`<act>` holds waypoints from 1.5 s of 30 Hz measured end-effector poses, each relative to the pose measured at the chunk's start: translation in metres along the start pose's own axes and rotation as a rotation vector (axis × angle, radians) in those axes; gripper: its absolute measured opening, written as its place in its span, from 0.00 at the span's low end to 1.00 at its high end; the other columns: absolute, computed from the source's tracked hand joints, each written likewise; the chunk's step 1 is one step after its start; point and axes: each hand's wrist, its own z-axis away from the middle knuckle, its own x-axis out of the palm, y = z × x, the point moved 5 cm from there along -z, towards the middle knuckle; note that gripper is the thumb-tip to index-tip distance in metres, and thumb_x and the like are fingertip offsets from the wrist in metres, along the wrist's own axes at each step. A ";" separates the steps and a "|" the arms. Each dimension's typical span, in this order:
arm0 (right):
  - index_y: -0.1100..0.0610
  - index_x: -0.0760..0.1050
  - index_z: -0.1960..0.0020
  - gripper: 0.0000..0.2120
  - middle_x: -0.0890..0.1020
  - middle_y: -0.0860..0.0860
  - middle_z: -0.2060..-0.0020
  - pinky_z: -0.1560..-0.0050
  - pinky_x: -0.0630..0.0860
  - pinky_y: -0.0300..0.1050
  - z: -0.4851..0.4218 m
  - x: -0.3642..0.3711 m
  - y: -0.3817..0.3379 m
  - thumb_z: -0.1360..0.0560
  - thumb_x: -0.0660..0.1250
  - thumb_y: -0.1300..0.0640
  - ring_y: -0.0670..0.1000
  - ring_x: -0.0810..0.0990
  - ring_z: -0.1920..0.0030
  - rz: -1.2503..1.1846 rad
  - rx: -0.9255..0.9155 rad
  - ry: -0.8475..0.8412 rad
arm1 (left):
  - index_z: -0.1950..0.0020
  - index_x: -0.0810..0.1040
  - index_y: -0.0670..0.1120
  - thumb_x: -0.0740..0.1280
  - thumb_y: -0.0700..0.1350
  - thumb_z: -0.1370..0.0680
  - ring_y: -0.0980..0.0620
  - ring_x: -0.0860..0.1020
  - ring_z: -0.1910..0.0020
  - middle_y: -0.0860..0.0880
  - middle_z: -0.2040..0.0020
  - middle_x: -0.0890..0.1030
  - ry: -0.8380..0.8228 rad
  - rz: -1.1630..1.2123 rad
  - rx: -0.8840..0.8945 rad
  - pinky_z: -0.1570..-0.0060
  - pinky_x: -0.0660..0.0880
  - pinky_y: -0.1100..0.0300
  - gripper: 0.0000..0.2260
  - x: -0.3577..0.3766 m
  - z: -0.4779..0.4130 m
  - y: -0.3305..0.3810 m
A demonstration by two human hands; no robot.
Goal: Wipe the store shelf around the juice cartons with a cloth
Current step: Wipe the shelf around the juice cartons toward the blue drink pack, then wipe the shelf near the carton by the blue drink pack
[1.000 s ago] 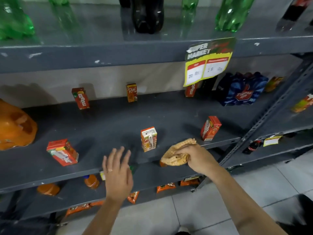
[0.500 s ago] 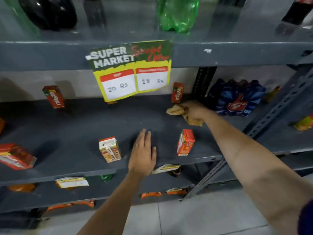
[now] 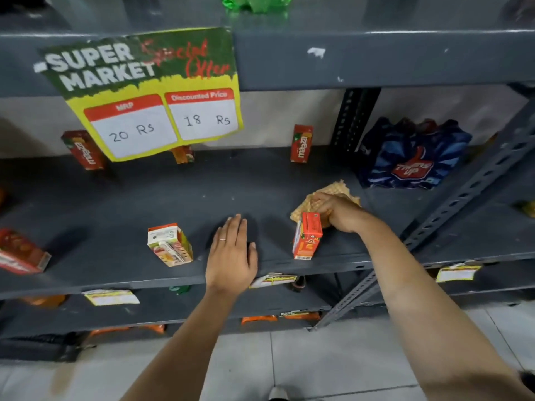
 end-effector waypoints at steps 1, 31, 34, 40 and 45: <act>0.48 0.74 0.34 0.24 0.74 0.50 0.34 0.32 0.68 0.48 0.006 0.005 0.009 0.25 0.59 0.67 0.56 0.73 0.34 -0.017 0.043 0.006 | 0.27 0.66 0.40 0.51 0.52 0.21 0.44 0.64 0.27 0.42 0.26 0.67 -0.001 -0.007 0.000 0.28 0.56 0.51 0.26 0.000 0.000 0.000; 0.58 0.74 0.40 0.16 0.75 0.59 0.41 0.53 0.77 0.50 0.060 0.011 -0.013 0.25 0.57 0.63 0.60 0.78 0.46 0.109 0.390 0.110 | 0.29 0.69 0.38 0.49 0.50 0.22 0.43 0.67 0.29 0.41 0.28 0.70 0.000 0.001 0.019 0.27 0.59 0.47 0.26 -0.004 0.003 0.003; 0.59 0.73 0.36 0.17 0.73 0.60 0.38 0.48 0.75 0.52 0.081 0.013 -0.024 0.23 0.57 0.62 0.62 0.77 0.41 0.191 0.436 0.071 | 0.28 0.67 0.37 0.48 0.49 0.22 0.43 0.66 0.28 0.40 0.28 0.69 -0.006 -0.014 0.027 0.27 0.58 0.48 0.26 -0.003 0.003 0.002; 0.53 0.72 0.35 0.20 0.74 0.56 0.40 0.55 0.73 0.50 0.131 0.022 -0.048 0.25 0.58 0.61 0.60 0.78 0.44 0.331 0.321 -0.082 | 0.28 0.66 0.37 0.50 0.48 0.22 0.43 0.66 0.28 0.40 0.28 0.69 -0.006 -0.010 0.032 0.27 0.57 0.49 0.26 0.000 0.004 0.001; 0.48 0.78 0.51 0.16 0.83 0.50 0.57 0.52 0.77 0.48 0.155 -0.016 -0.049 0.24 0.55 0.42 0.54 0.81 0.55 0.010 0.301 -0.148 | 0.27 0.66 0.37 0.51 0.47 0.21 0.43 0.65 0.28 0.40 0.27 0.68 -0.005 -0.007 0.031 0.26 0.55 0.51 0.25 0.000 0.003 0.001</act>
